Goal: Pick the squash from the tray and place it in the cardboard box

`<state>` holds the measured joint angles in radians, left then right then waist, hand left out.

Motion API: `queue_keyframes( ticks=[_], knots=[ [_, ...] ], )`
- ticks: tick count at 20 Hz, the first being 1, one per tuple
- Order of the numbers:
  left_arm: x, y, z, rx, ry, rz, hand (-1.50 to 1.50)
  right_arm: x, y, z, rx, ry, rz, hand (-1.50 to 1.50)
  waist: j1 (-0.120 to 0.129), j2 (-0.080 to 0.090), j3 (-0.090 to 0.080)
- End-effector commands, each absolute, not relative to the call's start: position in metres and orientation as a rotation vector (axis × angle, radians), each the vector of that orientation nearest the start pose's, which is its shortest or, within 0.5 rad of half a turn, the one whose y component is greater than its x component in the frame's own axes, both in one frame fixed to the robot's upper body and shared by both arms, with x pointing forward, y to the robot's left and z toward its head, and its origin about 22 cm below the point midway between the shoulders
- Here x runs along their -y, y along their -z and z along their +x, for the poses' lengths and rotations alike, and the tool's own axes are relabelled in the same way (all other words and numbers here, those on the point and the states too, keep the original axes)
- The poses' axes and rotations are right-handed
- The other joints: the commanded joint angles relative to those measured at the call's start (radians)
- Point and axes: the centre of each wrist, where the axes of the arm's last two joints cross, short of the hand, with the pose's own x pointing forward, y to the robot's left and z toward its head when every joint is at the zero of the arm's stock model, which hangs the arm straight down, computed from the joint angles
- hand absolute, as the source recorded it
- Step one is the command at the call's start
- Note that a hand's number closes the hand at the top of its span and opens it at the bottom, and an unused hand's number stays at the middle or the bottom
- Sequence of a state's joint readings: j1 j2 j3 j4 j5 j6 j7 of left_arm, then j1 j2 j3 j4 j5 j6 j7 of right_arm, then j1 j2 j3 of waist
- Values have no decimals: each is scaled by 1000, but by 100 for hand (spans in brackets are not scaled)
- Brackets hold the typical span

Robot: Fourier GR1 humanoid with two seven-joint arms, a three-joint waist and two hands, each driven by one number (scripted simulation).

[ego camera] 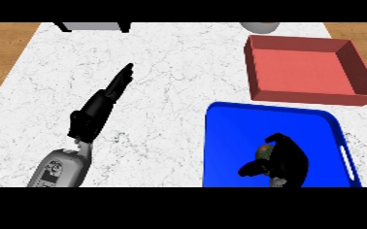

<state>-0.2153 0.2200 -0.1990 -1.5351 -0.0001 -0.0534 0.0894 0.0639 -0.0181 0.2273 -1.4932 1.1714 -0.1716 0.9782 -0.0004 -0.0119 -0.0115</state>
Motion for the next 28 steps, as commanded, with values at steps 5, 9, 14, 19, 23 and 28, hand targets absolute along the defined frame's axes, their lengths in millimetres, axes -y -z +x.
queue_keyframes(
  ticks=[5, 9, 14, 19, 23, 28],
  knots=[
    [-209, -41, 284, 1592, 439, -53, 0, 192, 46, 214, 608, -535, -1273, 150, -3, 12, 11],
    [-206, -46, 280, 1611, 471, -56, 0, 212, 22, 223, 964, -1019, -1094, 150, 22, 11, 12],
    [-216, -40, 287, 1583, 452, -37, 0, 246, -14, 233, 1294, -1319, -1003, 150, -2, 14, 12],
    [-220, -43, 274, 1588, 457, -50, 0, 294, -55, 227, 1456, -1282, -1093, 150, -8, 8, 11],
    [-218, -39, 279, 1595, 446, -15, 0, 295, -99, 205, 1563, -1238, -1028, 150, -18, 7, 11],
    [-228, -37, 272, 1616, 432, -13, 0, 302, -147, 177, 1710, -1160, -956, 150, -24, 6, 11]
  ],
)
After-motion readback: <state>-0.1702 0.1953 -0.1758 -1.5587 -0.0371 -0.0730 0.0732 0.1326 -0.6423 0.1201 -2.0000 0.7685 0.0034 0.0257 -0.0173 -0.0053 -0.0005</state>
